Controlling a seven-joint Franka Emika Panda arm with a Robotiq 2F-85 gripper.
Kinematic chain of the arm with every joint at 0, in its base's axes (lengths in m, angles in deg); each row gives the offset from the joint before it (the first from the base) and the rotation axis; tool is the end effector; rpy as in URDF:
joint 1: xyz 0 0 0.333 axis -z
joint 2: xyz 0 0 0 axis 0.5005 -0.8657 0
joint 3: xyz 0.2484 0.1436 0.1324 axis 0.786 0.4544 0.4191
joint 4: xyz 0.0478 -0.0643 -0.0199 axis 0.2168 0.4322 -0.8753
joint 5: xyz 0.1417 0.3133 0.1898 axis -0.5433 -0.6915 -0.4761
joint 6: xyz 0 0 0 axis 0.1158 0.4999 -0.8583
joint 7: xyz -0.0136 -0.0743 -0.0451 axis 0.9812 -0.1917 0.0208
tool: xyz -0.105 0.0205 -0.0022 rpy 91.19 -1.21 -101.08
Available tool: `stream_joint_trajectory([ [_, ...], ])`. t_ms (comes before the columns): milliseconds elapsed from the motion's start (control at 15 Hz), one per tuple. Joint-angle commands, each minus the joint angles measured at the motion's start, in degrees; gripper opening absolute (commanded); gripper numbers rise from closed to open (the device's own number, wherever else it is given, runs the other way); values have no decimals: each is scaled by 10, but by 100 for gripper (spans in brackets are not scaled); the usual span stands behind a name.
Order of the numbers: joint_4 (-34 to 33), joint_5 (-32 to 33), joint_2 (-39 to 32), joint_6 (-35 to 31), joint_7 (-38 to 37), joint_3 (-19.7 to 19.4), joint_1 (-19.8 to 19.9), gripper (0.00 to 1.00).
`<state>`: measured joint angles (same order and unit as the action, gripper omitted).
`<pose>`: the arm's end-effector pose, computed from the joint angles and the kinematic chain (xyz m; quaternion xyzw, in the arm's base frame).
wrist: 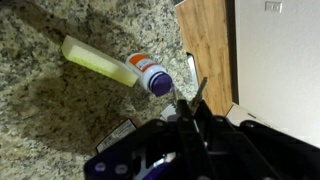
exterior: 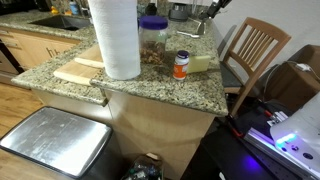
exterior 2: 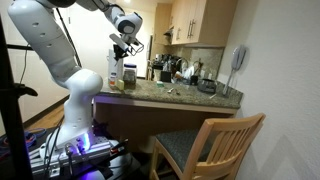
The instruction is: Move the keys from the purple jar to the white bottle
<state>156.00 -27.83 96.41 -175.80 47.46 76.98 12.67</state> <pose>0.3621 0.1749 0.5387 -0.9393 -0.2003 -0.0330 0.2767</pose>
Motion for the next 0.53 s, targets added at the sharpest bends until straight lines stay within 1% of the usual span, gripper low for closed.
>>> stream_joint_trajectory([
  [0, 32, -24, -5, -7, 29, 19, -3, 3],
  [267, 51, -32, -11, -43, 41, 49, -9, 3],
  [467, 47, -34, -25, -70, 42, 64, -18, 3],
])
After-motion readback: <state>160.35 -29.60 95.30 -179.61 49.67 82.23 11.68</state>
